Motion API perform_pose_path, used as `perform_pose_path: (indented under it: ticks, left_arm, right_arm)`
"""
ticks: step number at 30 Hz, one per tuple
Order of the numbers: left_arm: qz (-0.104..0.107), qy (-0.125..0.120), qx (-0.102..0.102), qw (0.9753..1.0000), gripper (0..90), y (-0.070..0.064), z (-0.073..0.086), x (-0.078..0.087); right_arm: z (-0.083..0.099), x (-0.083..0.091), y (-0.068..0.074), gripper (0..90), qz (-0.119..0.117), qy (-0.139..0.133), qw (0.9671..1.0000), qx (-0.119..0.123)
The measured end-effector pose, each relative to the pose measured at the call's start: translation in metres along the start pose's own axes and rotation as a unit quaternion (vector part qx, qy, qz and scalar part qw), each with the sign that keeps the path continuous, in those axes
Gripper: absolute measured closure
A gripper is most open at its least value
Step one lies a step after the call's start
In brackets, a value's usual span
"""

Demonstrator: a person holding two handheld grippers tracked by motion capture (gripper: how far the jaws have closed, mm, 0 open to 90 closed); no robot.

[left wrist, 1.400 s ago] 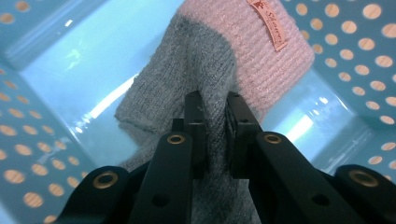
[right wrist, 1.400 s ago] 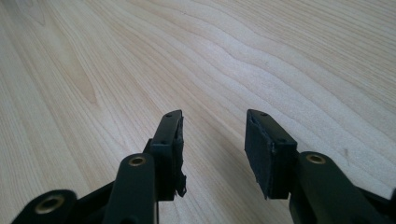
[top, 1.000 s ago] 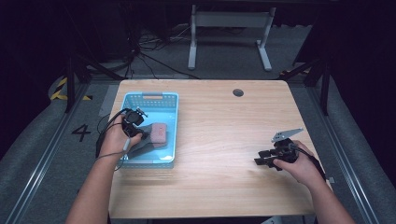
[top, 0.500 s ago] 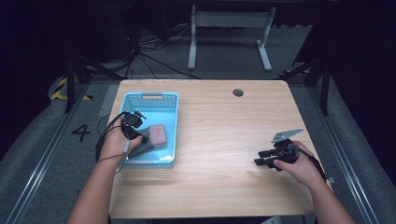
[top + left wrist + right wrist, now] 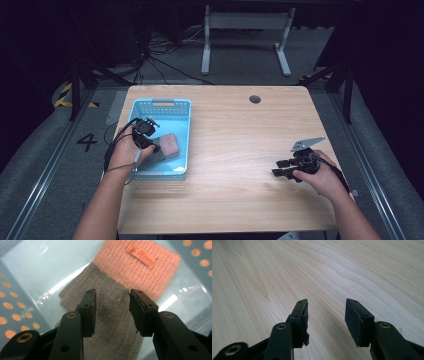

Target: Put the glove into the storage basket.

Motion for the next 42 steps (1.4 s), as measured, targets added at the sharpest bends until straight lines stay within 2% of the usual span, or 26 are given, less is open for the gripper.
perform_pose_path:
  ticks: [5, 11, 13, 19, 22, 25, 26, 29, 31, 32, 34, 37, 38, 39, 42]
  left_arm:
    - [0.009, -0.004, -0.002, 0.9999, 54.9, -0.006, 0.002, 0.008]
    - [0.017, -0.026, -0.013, 0.9994, 54.3, -0.018, 0.004, 0.025]
    - [0.027, -0.041, -0.019, 0.9986, 54.0, -0.027, 0.003, 0.036]
    - [0.04, -0.064, -0.037, 0.9965, 52.8, -0.053, 0.003, 0.057]
    - [0.054, -0.082, -0.044, 0.9942, 52.4, -0.072, 0.003, 0.069]
    - [0.074, -0.102, -0.058, 0.9903, 51.7, -0.095, 0.004, 0.08]
    - [0.084, -0.107, -0.068, 0.9884, 51.2, -0.105, 0.003, 0.082]
    - [0.097, -0.11, -0.083, 0.9858, 50.8, -0.127, 0.003, 0.082]
    - [0.109, -0.115, -0.094, 0.9828, 50.1, -0.141, 0.002, 0.08]
    - [0.119, -0.118, -0.097, 0.981, 50.1, -0.149, 0.002, 0.079]
    - [0.13, -0.116, -0.107, 0.9789, 49.2, -0.163, 0.0, 0.073]
    - [0.136, -0.111, -0.121, 0.9769, 47.8, -0.181, -0.001, 0.062]
    - [0.152, -0.108, -0.126, 0.9745, 47.2, -0.189, -0.002, 0.056]
    - [0.159, -0.106, -0.129, 0.9731, 46.1, -0.193, -0.002, 0.052]
    - [0.164, -0.098, -0.143, 0.9712, 44.9, -0.206, -0.003, 0.038]
  right_arm:
    - [0.001, -0.001, -0.001, 54.3, 0.002, 0.002, 1.0, 0.001]
    - [0.0, 0.0, -0.001, 54.3, 0.002, 0.001, 1.0, -0.001]
    - [0.0, 0.0, -0.001, 54.3, 0.003, 0.003, 1.0, 0.0]
    - [-0.002, -0.003, 0.0, 54.3, 0.001, 0.008, 1.0, 0.002]
    - [-0.002, -0.004, 0.001, 54.3, -0.001, 0.009, 1.0, 0.003]
    - [-0.001, -0.004, 0.0, 54.3, 0.0, 0.01, 0.9999, 0.005]
    - [-0.001, -0.004, 0.0, 54.4, 0.0, 0.01, 0.9999, 0.005]
    - [0.0, -0.002, 0.0, 54.4, 0.0, 0.01, 1.0, 0.002]
    - [0.002, -0.001, 0.0, 54.4, 0.001, 0.011, 0.9999, 0.001]
    - [0.002, -0.001, 0.0, 54.4, 0.001, 0.01, 1.0, 0.001]
    - [0.003, 0.0, -0.001, 54.4, 0.001, 0.009, 1.0, -0.001]
    - [0.005, 0.0, -0.003, 54.3, 0.002, 0.011, 0.9999, -0.003]
    - [0.005, 0.0, -0.003, 54.3, 0.002, 0.011, 0.9999, -0.003]
    - [0.005, -0.001, -0.003, 54.1, 0.002, 0.012, 0.9999, -0.004]
    - [0.006, -0.003, -0.003, 53.9, 0.002, 0.015, 0.9999, -0.005]
Point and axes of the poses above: each handheld gripper's, and its own axes: x roughly backward along the jaws, z roughly out of its underside, y roughly to its left, the point moved 3 cm from there along -x, roughly forward along the jaws, and after that the axes turned 1 degree about -y, right-handed, at the moved point
